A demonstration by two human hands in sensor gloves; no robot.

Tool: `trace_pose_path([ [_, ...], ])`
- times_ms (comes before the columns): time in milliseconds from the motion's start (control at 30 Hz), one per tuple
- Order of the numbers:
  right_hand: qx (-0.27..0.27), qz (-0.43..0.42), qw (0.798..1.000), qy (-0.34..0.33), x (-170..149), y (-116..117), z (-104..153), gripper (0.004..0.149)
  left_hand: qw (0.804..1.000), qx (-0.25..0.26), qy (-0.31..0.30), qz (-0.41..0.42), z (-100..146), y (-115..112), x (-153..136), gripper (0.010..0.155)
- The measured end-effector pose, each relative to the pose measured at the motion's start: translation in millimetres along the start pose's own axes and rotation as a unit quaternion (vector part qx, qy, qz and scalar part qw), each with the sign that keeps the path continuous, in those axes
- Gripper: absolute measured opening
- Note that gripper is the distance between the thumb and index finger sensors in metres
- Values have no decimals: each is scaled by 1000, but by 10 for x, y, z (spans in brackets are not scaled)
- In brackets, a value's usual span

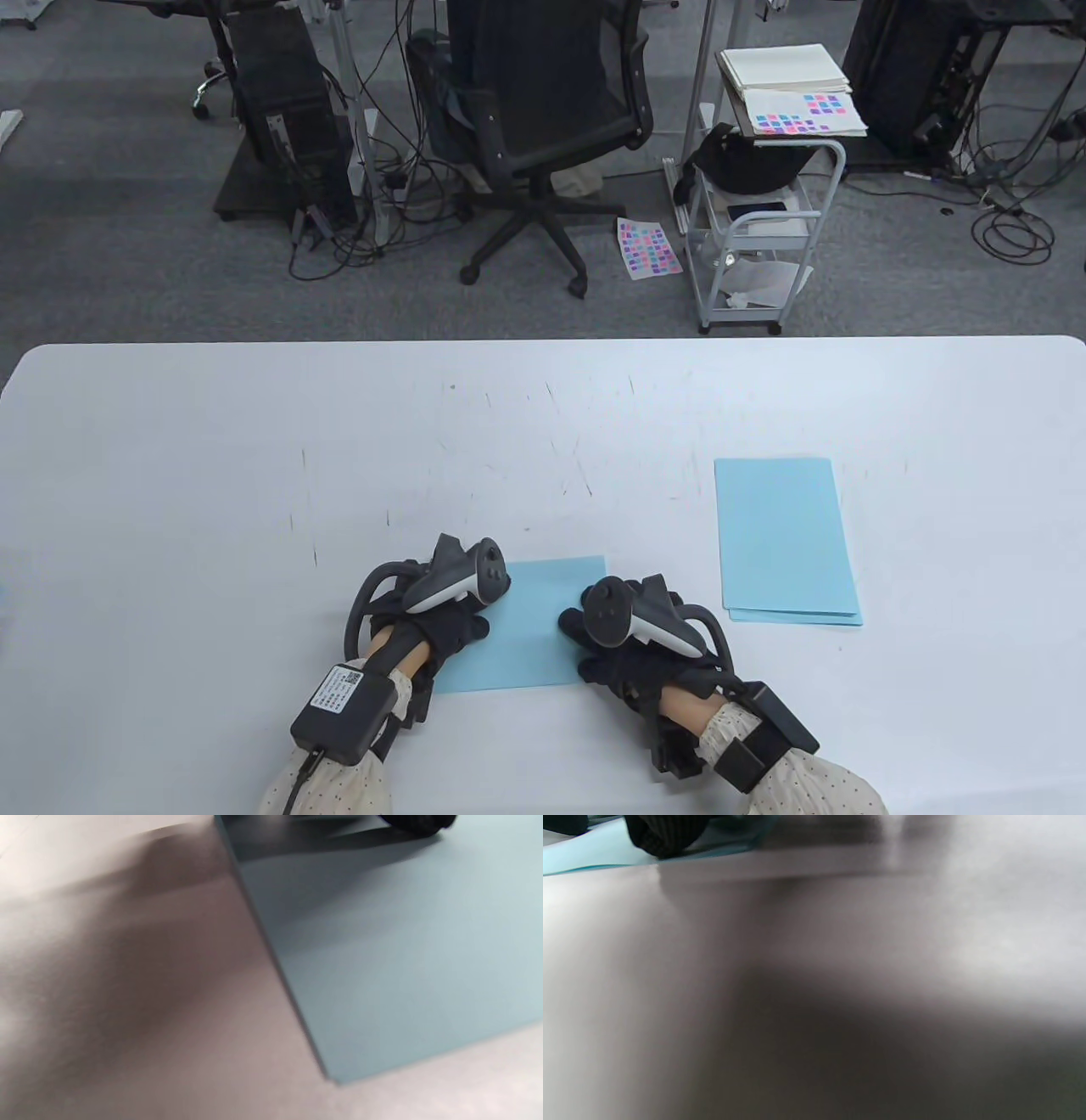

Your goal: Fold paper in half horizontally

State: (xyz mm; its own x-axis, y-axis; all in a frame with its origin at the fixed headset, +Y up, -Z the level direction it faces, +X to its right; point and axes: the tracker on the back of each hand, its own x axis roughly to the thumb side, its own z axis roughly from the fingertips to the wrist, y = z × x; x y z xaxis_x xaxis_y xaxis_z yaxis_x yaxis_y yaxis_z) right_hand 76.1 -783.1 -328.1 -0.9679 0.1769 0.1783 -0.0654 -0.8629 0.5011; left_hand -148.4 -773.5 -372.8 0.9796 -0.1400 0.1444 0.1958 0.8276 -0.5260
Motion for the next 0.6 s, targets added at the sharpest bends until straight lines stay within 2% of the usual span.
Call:
trace_pose_path([
  [600,0,-1,1000,0,-1,3,1,64,998,-16,43,30,51,-115,-445,65],
])
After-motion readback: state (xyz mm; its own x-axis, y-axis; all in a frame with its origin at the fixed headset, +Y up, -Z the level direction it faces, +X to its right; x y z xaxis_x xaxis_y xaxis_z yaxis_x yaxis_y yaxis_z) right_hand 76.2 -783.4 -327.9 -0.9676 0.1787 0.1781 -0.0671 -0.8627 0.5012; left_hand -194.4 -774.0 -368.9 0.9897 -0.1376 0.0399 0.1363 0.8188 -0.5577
